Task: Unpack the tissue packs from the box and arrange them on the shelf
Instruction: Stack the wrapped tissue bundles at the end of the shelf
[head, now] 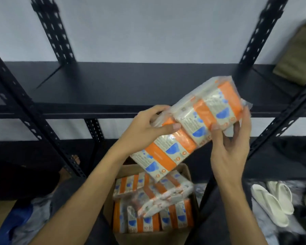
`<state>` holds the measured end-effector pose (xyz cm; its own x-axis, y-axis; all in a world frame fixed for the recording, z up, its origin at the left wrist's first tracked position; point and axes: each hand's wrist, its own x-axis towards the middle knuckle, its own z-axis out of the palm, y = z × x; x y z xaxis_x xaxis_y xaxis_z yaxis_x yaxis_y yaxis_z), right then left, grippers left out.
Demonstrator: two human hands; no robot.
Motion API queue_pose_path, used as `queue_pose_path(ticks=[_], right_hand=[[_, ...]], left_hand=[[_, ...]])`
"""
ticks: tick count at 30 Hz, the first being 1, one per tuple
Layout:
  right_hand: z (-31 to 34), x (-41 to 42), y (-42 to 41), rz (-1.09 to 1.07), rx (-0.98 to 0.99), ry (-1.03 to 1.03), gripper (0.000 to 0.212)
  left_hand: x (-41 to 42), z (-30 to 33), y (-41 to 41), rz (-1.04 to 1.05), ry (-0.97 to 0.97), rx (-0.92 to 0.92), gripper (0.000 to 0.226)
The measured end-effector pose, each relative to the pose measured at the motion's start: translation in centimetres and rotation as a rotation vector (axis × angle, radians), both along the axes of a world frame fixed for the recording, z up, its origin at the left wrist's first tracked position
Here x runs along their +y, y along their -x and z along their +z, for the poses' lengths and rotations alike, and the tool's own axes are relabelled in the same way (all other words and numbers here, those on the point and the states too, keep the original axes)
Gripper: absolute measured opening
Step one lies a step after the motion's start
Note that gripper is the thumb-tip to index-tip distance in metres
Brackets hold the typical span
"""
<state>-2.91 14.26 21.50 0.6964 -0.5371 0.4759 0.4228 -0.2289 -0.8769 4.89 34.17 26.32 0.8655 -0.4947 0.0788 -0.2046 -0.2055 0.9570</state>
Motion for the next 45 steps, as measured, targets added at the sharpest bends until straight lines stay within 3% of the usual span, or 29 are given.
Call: queue_pose_path(ticks=[3,5,9,13,15,17,19,21,23,25,27,29,32,35,38,41,45], right_hand=[[4.2,-1.2,-3.8,0.062,-0.072,0.016,0.059],[6.2,-2.2,-7.2,0.075,-0.053,0.084,0.05],[7.7,-3.2,-13.8,0.047,0.036,0.172,0.031],[7.0,-3.8,-19.4,0.045,0.302,0.332,0.031],[6.8,-4.0,-21.7,0.072,0.509,0.397,0.04],[6.3,-4.0,-23.6,0.093,0.577,0.401,0.05],[5.8,-3.8,-25.5,0.091,0.569,0.392,0.054],[5.6,-3.5,-26.7,0.1,0.561,0.375,0.054],[5.7,-3.3,-27.6,0.126,0.558,0.39,0.053],[5.9,-3.6,-28.4,0.168,0.55,0.439,0.052],[6.3,-4.1,-29.0,0.204,0.547,0.503,0.05],[6.8,-4.5,-29.8,0.248,0.582,0.577,0.048],[8.1,-4.8,-30.9,0.268,0.675,0.723,0.042],[9.9,-4.4,-31.9,0.17,0.59,0.892,0.043],[10.7,-3.9,-32.7,0.265,0.546,0.89,0.046],[9.5,-3.9,-32.9,0.373,0.657,0.848,0.046],[8.4,-4.7,-32.6,0.214,0.695,0.808,0.041]], left_hand=[[-1.8,3.2,-0.9,0.077,0.077,-0.001,0.026],[-2.9,4.7,-2.4,0.148,0.064,-0.031,0.028],[-4.8,5.9,-6.9,0.267,-0.173,-0.187,0.035],[-6.2,5.3,-11.8,0.308,-0.294,-0.074,0.049],[-6.0,4.8,-14.2,0.302,-0.311,0.042,0.056],[-5.6,4.4,-16.1,0.27,-0.332,0.095,0.055],[-5.5,4.3,-17.5,0.304,-0.412,0.014,0.052],[-5.4,4.6,-17.9,0.406,-0.469,-0.18,0.057],[-5.4,5.0,-17.4,0.461,-0.391,-0.367,0.056],[-5.7,5.0,-15.7,0.361,-0.381,-0.398,0.065],[-6.1,4.2,-13.0,0.194,-0.516,-0.353,0.089],[-6.5,3.0,-11.1,0.169,-0.648,-0.401,0.102],[-6.5,2.3,-10.5,0.276,-0.639,-0.447,0.097],[-6.5,2.0,-10.3,0.301,-0.653,-0.47,0.099],[-6.3,1.9,-10.4,0.294,-0.679,-0.49,0.1],[-5.4,2.3,-11.4,0.259,-0.72,-0.518,0.094],[-2.9,3.6,-13.7,0.132,-0.758,-0.524,0.082]])
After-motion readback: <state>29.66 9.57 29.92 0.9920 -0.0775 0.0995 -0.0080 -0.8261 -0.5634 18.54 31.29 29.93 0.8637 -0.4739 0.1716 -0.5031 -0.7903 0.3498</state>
